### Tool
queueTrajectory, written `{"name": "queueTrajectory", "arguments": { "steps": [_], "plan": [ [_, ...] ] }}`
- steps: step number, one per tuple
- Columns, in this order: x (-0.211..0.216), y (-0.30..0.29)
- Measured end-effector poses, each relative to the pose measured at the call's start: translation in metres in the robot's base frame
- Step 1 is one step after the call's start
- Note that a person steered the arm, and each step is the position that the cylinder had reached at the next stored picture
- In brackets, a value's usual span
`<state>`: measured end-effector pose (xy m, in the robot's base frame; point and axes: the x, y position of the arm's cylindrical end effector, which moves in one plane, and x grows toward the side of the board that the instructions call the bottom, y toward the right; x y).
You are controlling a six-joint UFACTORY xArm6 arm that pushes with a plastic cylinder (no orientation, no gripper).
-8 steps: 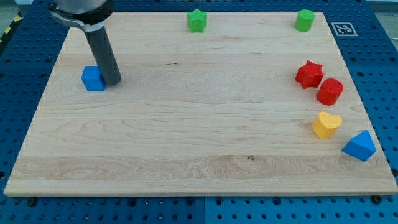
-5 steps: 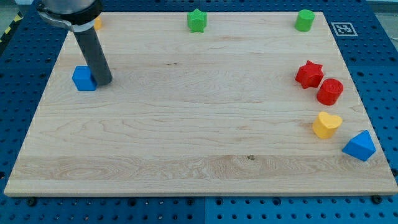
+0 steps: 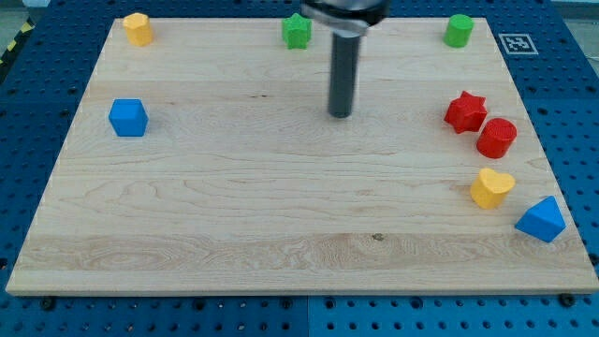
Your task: Move the red star to the bottom left of the heart
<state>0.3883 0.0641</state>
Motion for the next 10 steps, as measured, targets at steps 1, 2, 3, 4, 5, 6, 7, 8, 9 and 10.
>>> {"name": "queueTrajectory", "arguments": {
  "steps": [1,2,3,4,5,6,7,8,9,10],
  "plan": [
    [-0.002,0.0],
    [-0.028,0.01],
    [-0.033,0.012],
    [-0.033,0.012],
    [-0.033,0.017],
    [-0.033,0.034],
    [-0.044,0.069],
    [-0.047,0.122],
    [-0.043,0.179],
    [-0.03,0.196]
  ]
}}
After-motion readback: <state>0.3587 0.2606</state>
